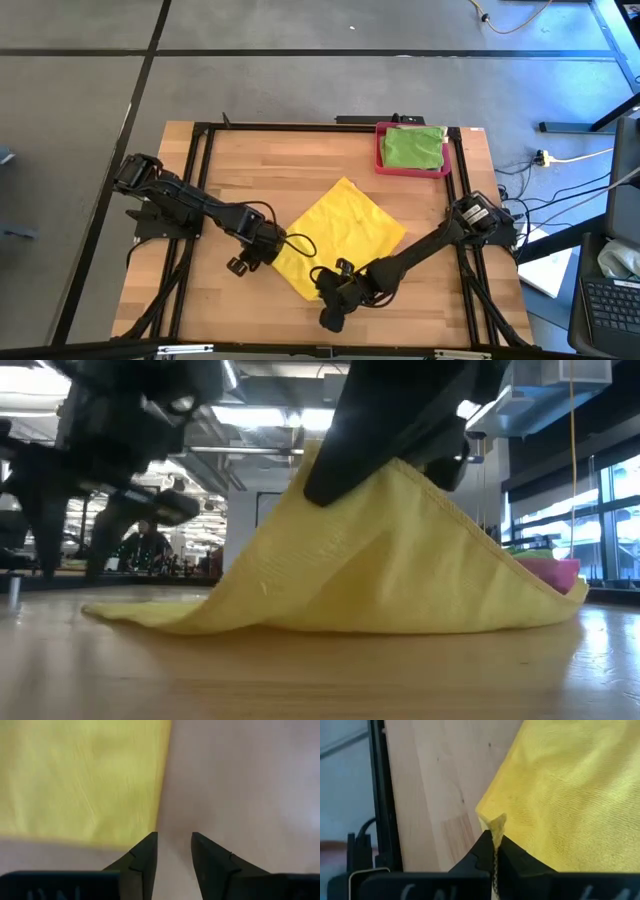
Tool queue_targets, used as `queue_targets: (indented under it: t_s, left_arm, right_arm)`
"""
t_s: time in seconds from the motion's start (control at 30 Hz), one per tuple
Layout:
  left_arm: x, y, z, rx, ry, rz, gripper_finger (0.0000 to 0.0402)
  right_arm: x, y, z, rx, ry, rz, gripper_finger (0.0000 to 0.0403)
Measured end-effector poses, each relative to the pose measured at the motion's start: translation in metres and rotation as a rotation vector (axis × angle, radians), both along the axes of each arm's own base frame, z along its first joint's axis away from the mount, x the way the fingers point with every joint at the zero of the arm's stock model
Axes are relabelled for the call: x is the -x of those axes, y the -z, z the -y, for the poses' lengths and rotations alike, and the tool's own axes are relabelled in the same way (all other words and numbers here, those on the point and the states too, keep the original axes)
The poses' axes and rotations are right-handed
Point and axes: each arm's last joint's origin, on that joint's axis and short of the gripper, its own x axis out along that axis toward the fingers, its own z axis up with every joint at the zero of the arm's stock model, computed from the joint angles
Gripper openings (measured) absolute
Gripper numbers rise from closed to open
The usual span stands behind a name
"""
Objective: Fold microfiber towels
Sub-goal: Fold the yellow towel
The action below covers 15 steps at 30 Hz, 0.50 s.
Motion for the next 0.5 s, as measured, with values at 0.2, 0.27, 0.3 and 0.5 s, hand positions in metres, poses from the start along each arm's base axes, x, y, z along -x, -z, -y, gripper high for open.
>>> queue_targets:
  t_s: [0.2, 0.27, 0.3, 0.5]
  left_arm:
    - [-0.009, -0.007, 0.013, 0.032, 0.016, 0.115, 0.0111]
    - [-0.007, -0.007, 0.016, 0.025, 0.028, 0.115, 0.0112]
    - [-0.007, -0.007, 0.017, 0.012, 0.03, 0.116, 0.0112]
    - [-0.006, -0.006, 0.018, -0.06, 0.027, 0.131, 0.0112]
  right_arm:
    - [0.0, -0.004, -0.003, -0.03, 0.062, 0.033, 0.0009]
    - [0.001, -0.003, -0.003, -0.028, 0.061, 0.03, 0.0009]
    - [0.001, -0.004, -0.003, -0.028, 0.061, 0.031, 0.0009]
    - [0.002, -0.012, -0.002, -0.035, 0.065, 0.054, 0.0004]
